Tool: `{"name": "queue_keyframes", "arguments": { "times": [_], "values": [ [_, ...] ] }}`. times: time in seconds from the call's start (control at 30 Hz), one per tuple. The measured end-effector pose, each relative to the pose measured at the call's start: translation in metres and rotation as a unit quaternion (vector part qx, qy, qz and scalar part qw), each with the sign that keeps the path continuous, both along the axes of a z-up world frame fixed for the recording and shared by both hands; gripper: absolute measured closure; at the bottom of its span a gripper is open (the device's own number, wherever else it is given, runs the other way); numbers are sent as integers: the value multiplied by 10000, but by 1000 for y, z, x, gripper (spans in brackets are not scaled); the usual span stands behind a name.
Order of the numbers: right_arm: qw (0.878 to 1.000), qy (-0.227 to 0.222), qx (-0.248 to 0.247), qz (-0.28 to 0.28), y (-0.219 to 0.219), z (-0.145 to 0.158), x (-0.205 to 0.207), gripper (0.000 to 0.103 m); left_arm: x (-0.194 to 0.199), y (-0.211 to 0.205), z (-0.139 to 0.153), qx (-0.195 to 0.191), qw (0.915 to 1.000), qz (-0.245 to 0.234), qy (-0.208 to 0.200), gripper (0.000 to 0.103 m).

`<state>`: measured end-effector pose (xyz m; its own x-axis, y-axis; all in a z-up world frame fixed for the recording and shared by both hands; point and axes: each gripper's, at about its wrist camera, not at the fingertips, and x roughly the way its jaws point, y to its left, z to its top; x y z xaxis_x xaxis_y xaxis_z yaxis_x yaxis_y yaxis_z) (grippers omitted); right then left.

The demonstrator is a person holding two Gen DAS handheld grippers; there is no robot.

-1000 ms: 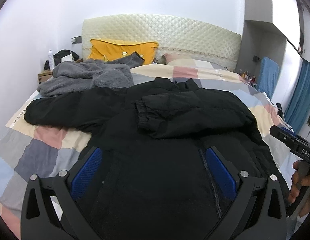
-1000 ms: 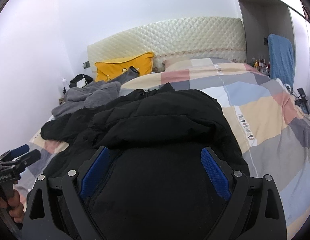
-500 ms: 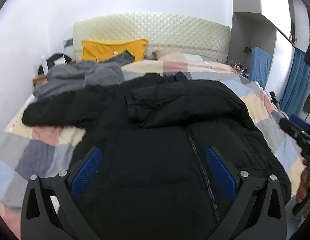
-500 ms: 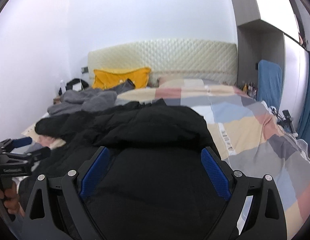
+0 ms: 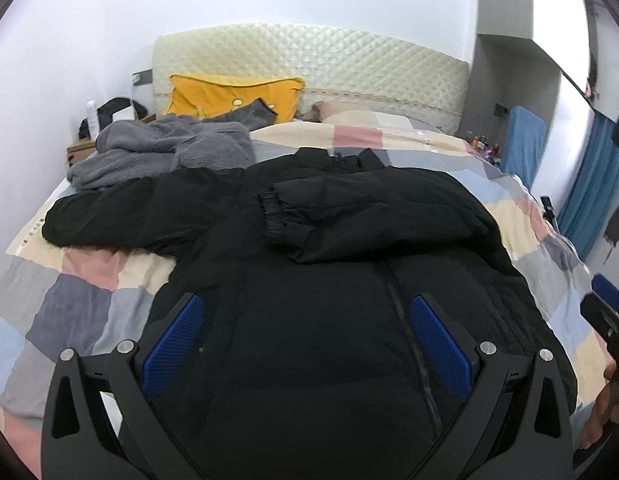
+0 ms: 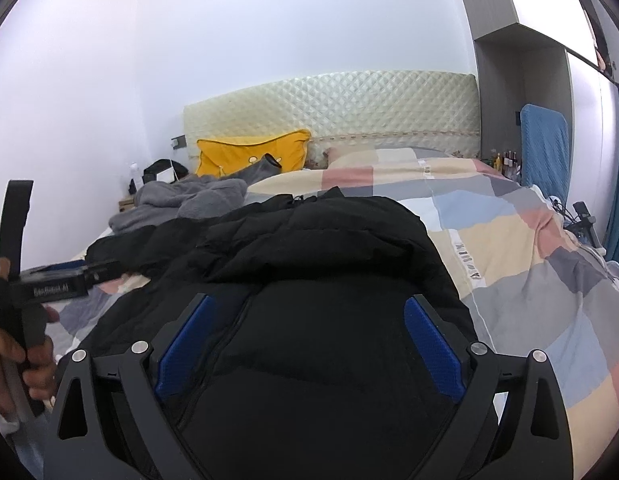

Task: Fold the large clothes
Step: 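Open the right gripper, release the sleeve and smooth the folded side, then grasp the other black sleeve cuff with the left gripper and lift it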

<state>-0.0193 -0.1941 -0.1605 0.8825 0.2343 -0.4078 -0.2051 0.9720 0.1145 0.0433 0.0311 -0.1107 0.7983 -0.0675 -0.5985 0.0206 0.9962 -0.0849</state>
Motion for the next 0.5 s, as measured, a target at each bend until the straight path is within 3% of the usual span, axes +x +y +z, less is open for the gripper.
{"name": "queue_keyframes", "arguments": {
  "times": [0.2,0.37,0.5],
  "values": [
    [9997,11,15,-238,-8,-7,6,7,20,40,10,135,9988,472,7,0],
    [9991,54,75,-424,-20,-12,10,7,43,85,24,-10,9968,765,213,0],
    [9992,15,126,-367,-20,-11,6,7,62,116,36,-5,9988,373,331,0]
  ]
}}
